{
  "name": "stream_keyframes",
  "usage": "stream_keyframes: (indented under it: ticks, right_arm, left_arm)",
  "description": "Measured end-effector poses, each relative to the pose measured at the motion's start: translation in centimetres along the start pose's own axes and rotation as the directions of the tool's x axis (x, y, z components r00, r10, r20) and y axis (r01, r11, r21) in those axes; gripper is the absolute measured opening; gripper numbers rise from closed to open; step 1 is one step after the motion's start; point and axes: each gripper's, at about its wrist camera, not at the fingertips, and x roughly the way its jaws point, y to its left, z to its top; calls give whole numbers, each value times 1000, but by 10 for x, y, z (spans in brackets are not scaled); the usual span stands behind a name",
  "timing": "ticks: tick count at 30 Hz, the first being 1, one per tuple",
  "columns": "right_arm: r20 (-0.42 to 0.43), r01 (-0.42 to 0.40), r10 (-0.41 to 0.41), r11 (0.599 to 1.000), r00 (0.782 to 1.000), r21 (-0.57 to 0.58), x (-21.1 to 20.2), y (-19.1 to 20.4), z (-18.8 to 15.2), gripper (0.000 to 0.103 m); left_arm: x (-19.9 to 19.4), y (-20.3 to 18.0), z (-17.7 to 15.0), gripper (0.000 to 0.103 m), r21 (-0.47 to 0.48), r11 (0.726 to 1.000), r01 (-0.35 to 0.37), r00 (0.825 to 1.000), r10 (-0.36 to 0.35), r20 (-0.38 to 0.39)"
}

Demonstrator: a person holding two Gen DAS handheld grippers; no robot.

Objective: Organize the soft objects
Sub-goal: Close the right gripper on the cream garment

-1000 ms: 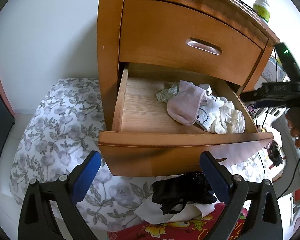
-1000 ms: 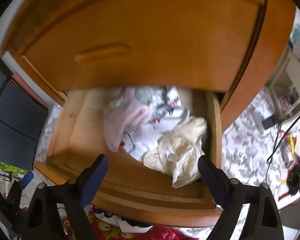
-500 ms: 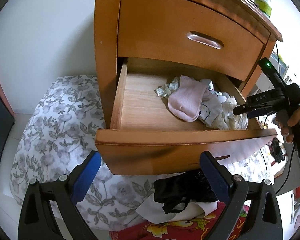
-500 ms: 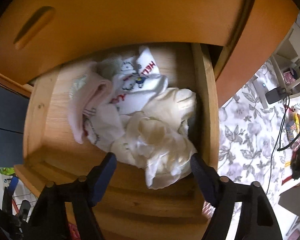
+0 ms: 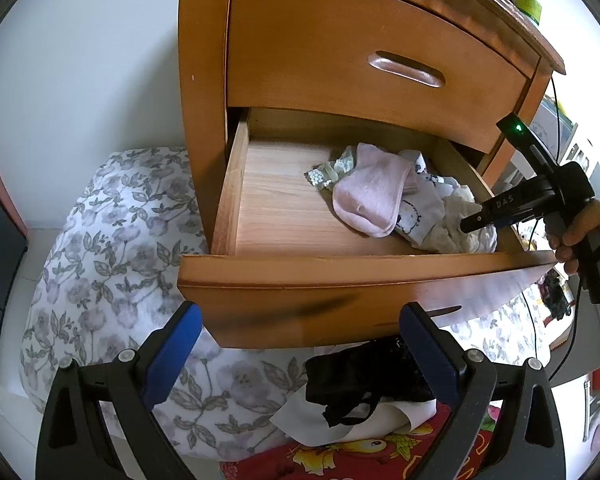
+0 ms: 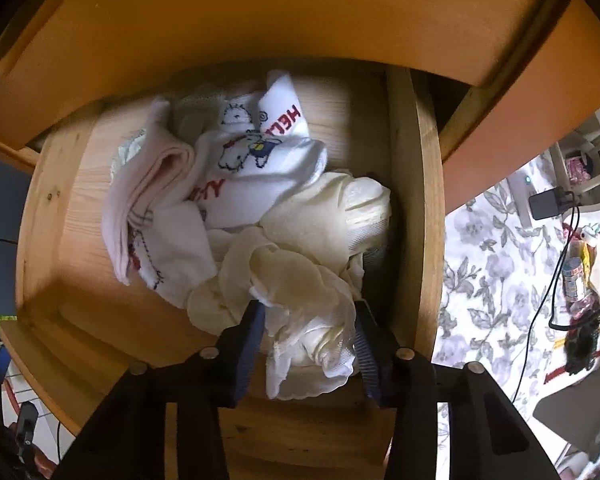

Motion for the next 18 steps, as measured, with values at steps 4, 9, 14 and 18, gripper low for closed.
stream_keyframes:
  ticks: [4, 9, 14, 18]
  right_arm:
    - [-2, 23, -23, 999, 1000, -25, 4, -4, -1, 33]
    - [16, 28, -28, 999, 999, -20, 4, -8, -4, 20]
    - [45, 30, -29, 999, 999, -40, -4, -6, -14, 9]
    - [82, 15, -11, 999, 997, -45, -15, -1, -20, 6]
  left_arm:
    - [2, 0, 0, 99, 0, 1000, 1, 1000, -1, -6]
    - [2, -2, -1, 99, 6, 1000, 4, 1000, -4, -11]
    - [0, -1, -1, 99, 6, 1000, 5, 1000, -5, -11]
    - [-1, -1, -1, 99, 6, 1000, 7, 1000, -6, -9]
